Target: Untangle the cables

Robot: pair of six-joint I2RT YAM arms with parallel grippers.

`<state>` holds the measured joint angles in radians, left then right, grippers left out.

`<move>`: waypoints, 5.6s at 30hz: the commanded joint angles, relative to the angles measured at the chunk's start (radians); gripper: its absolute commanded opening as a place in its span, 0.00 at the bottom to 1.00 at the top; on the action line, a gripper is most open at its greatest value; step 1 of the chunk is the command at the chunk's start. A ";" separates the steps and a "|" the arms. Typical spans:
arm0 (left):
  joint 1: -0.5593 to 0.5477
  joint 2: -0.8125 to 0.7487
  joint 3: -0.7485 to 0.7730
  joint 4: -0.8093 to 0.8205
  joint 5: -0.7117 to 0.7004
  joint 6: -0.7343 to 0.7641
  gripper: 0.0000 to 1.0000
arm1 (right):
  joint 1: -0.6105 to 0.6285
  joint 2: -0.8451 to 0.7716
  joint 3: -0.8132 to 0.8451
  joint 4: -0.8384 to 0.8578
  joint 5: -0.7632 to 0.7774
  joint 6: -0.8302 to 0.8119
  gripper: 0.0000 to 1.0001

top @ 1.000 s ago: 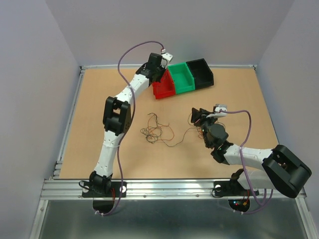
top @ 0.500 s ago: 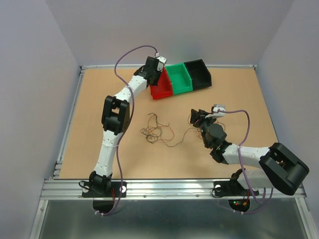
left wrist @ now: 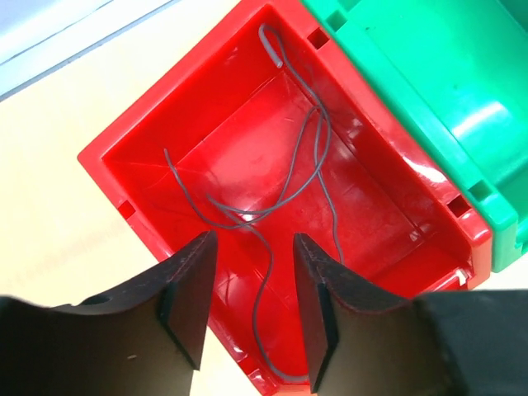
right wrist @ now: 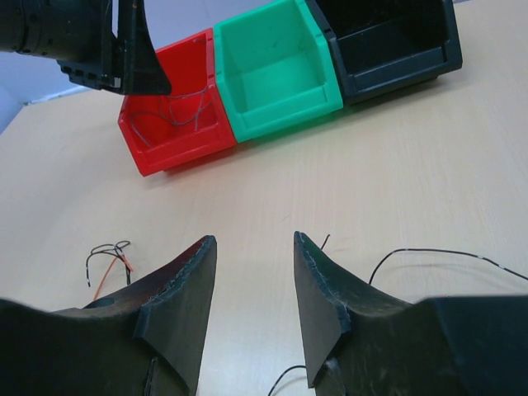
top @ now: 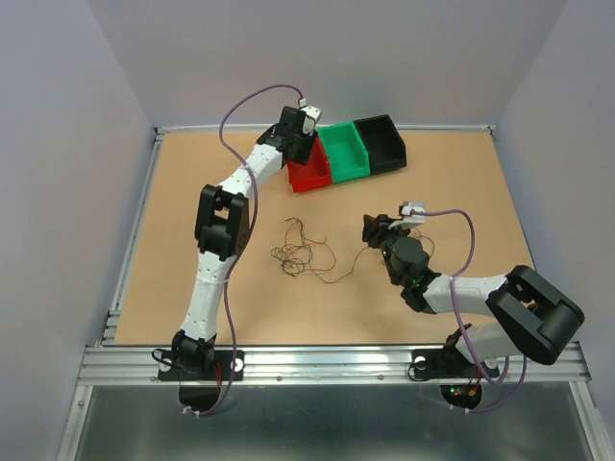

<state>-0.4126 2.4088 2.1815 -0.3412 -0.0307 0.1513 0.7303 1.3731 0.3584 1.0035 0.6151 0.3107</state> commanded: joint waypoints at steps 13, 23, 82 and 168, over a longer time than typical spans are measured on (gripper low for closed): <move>-0.026 -0.208 -0.031 0.070 0.015 0.002 0.75 | -0.012 -0.017 0.051 0.058 -0.028 0.007 0.48; -0.094 -0.189 -0.026 0.122 -0.061 -0.243 0.99 | -0.012 -0.121 -0.010 0.053 -0.011 0.010 0.50; -0.173 -0.436 -0.572 0.365 -0.422 -0.412 0.58 | -0.012 -0.177 -0.033 0.035 -0.078 0.004 0.50; 0.051 -1.363 -1.603 0.630 0.672 0.522 0.93 | 0.018 0.029 0.243 -0.169 -1.061 -0.133 0.00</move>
<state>-0.3626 1.0832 0.5961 0.2546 0.5900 0.6514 0.7410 1.4788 0.6495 0.7692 -0.3923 0.2039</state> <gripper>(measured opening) 0.929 0.013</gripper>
